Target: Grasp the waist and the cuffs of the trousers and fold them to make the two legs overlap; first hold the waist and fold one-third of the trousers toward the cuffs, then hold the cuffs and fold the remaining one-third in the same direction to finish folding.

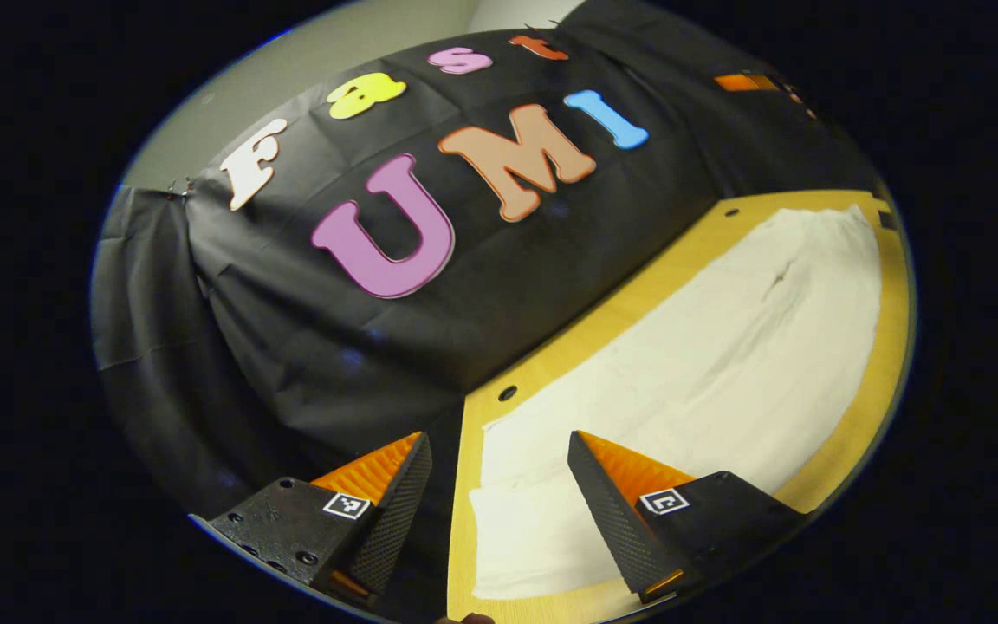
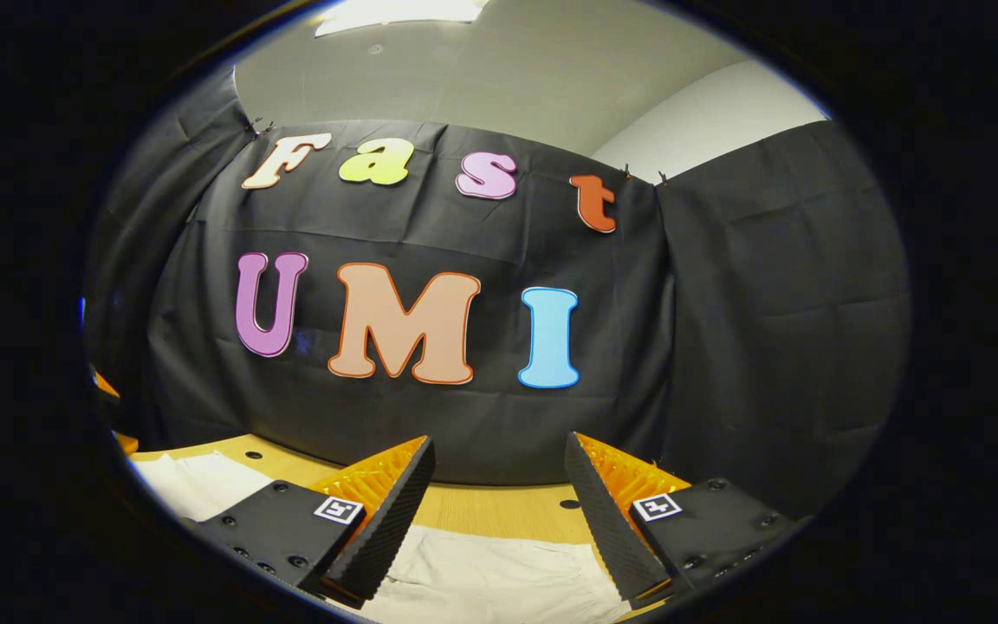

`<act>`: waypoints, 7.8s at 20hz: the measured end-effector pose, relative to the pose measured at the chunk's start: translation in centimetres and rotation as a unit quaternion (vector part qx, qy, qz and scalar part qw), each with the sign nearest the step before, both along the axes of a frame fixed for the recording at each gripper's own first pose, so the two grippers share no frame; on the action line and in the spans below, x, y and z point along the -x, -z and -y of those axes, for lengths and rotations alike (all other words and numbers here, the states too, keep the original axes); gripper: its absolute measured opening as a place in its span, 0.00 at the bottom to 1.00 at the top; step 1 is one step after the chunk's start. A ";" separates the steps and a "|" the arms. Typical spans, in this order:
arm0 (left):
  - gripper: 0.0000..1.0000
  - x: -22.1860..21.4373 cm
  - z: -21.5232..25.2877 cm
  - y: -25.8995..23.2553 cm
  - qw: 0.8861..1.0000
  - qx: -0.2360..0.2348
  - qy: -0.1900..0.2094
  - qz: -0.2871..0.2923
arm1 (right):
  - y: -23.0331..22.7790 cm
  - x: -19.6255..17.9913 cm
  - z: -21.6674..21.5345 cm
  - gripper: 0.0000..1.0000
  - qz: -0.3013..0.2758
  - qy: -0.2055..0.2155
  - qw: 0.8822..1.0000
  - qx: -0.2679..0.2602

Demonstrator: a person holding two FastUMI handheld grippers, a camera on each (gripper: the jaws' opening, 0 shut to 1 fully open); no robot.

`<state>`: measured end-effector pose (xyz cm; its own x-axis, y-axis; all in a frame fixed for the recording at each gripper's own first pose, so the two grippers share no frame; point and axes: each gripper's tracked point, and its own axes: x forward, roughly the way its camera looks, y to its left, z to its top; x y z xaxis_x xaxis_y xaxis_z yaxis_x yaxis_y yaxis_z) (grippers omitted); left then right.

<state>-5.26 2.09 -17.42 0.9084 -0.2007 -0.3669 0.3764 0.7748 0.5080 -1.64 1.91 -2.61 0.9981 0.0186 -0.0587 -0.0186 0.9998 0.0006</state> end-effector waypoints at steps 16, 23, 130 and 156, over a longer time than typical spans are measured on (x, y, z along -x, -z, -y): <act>0.97 6.2 -4.9 13.4 0.952 -0.206 0.135 -0.180 | 4.2 1.1 -0.3 0.97 -0.045 0.002 0.999 0.017; 0.94 7.0 -5.1 14.9 0.916 -0.274 0.216 -0.200 | 5.6 1.2 0.9 0.97 -0.059 0.019 0.998 0.019; 0.00 -24.7 0.5 5.4 0.976 -0.210 0.030 -0.052 | 23.1 -9.3 5.3 0.12 -0.250 -0.157 0.878 0.377; 0.95 -25.9 8.2 8.3 0.995 0.045 -0.044 -0.078 | 30.0 -12.5 6.9 1.00 -0.324 -0.005 0.936 0.137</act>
